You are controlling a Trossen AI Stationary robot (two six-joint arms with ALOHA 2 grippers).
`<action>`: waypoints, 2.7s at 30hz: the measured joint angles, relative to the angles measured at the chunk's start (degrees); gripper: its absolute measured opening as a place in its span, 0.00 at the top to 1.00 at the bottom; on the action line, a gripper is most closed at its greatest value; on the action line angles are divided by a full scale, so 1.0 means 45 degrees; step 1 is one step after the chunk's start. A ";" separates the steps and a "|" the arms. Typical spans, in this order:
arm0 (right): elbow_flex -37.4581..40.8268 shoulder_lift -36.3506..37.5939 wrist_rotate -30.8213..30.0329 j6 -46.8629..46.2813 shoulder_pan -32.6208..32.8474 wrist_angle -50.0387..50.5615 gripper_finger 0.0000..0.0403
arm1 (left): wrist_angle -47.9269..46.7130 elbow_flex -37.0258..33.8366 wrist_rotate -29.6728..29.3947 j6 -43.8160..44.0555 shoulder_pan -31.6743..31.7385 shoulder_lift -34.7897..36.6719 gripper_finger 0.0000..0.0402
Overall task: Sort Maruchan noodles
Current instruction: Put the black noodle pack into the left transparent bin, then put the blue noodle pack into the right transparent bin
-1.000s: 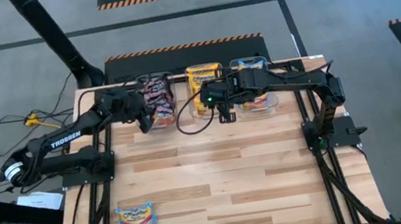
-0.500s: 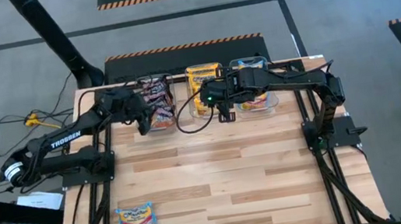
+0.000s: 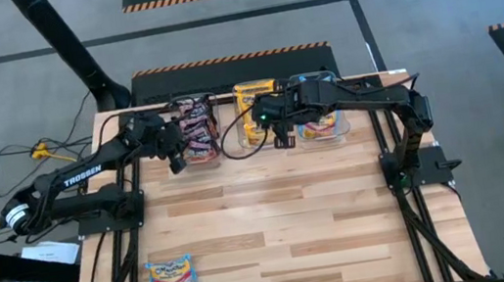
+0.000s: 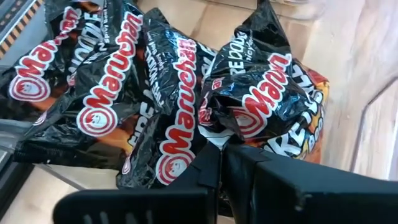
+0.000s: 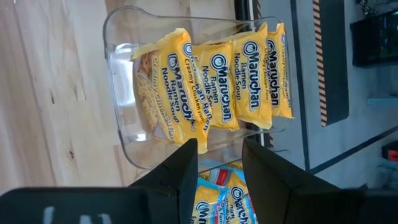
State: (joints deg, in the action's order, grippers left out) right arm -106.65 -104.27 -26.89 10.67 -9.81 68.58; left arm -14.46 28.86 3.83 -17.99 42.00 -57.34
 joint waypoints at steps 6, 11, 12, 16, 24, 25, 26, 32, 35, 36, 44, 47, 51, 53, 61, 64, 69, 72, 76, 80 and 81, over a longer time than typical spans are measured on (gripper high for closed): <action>0.0000 0.0000 0.0000 -0.0033 -0.0027 0.0000 0.63 | -0.0549 0.0000 0.0105 0.0385 0.0000 0.0000 0.94; 0.0000 0.0000 0.0000 -0.0038 -0.0023 0.0000 0.63 | -0.0649 0.0005 0.0808 0.1192 0.0000 0.0000 0.83; 0.0000 0.0000 0.0000 -0.0038 -0.0023 0.0000 0.63 | -0.0620 0.0004 0.1010 0.1353 0.0000 0.0000 0.80; 0.0000 0.0000 0.0004 -0.0043 -0.0023 0.0000 0.63 | -0.0899 0.0141 0.1380 0.2323 0.0000 0.0000 0.70; 0.0000 0.0000 0.0000 -0.0048 -0.0023 -0.0005 0.63 | -0.3535 0.1595 0.0760 0.2303 0.0000 0.0000 0.62; 0.0000 0.0000 0.0001 -0.0055 -0.0023 -0.0005 0.63 | -0.3794 0.1792 0.0670 0.2205 0.0000 0.0000 0.62; 0.0000 0.0000 0.0000 -0.0082 -0.0023 -0.0010 0.63 | -0.3979 0.1975 0.0571 0.2159 0.0000 0.0000 0.62; 0.0000 0.0000 0.0000 -0.0689 -0.0023 -0.0023 0.63 | -0.3131 0.2851 0.0316 0.2112 0.0000 0.0000 0.62; 0.0000 0.0000 0.0000 -0.0875 -0.0023 -0.0024 0.63 | -0.2054 0.2871 0.0384 0.2270 0.0000 -0.0055 0.62; 0.0000 0.0000 0.0000 -0.0938 -0.0023 -0.0024 0.63 | -0.1931 0.2875 0.0401 0.2254 0.0000 -0.0157 0.62; 0.0000 0.0000 0.0000 -0.0956 -0.0034 -0.0058 0.63 | -0.2182 0.2871 0.0481 0.2252 -0.0010 -0.1775 0.62; 0.0000 0.0000 0.0000 -0.0956 -0.0069 -0.0053 0.63 | -0.2527 0.2871 0.0329 0.2247 -0.0005 -0.2177 0.62; 0.0000 0.0000 0.0005 -0.0951 -0.0115 -0.0049 0.63 | -0.3562 0.2871 0.0318 0.2191 -0.0005 -0.2283 0.62; 0.0000 0.0000 0.0005 -0.0951 -0.0152 -0.0051 0.63 | -0.3984 0.2871 0.0316 0.2154 -0.0005 -0.2238 0.62; 0.0000 0.0000 0.0005 -0.0951 -0.0270 -0.0063 0.63 | -0.4118 0.2866 0.0273 0.2113 -0.0005 -0.2258 0.62; 0.0000 0.0000 0.0002 -0.0951 -0.0270 -0.0068 0.63 | -0.3761 0.2877 0.0216 0.2494 -0.0005 -0.2099 0.62; 0.0000 0.0000 0.0005 -0.0949 -0.0270 -0.0063 0.63 | -0.4013 0.3711 -0.0055 0.2570 -0.0005 -0.1972 0.62; 0.0000 0.0000 0.0005 -0.0966 -0.0270 -0.0058 0.63 | -0.4783 0.4498 -0.0081 0.2485 -0.0005 -0.1972 0.62; 0.0000 -0.0002 0.0003 -0.1732 -0.0261 -0.0032 0.63 | -0.6571 0.5724 0.0361 0.2548 -0.0005 -0.1972 0.62; 0.0000 -0.0002 0.0005 -0.2753 -0.0251 0.0104 0.63 | -0.8594 0.6865 0.1055 0.2727 -0.0005 -0.1962 0.62; 0.0000 -0.0005 0.0005 -0.2931 -0.0246 0.0163 0.63 | -0.8975 0.7079 0.1285 0.2806 -0.0005 -0.1955 0.62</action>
State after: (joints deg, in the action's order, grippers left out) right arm -106.65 -104.29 -26.87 -2.52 -10.92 69.31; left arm -54.84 60.72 9.61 -5.36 41.98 -66.14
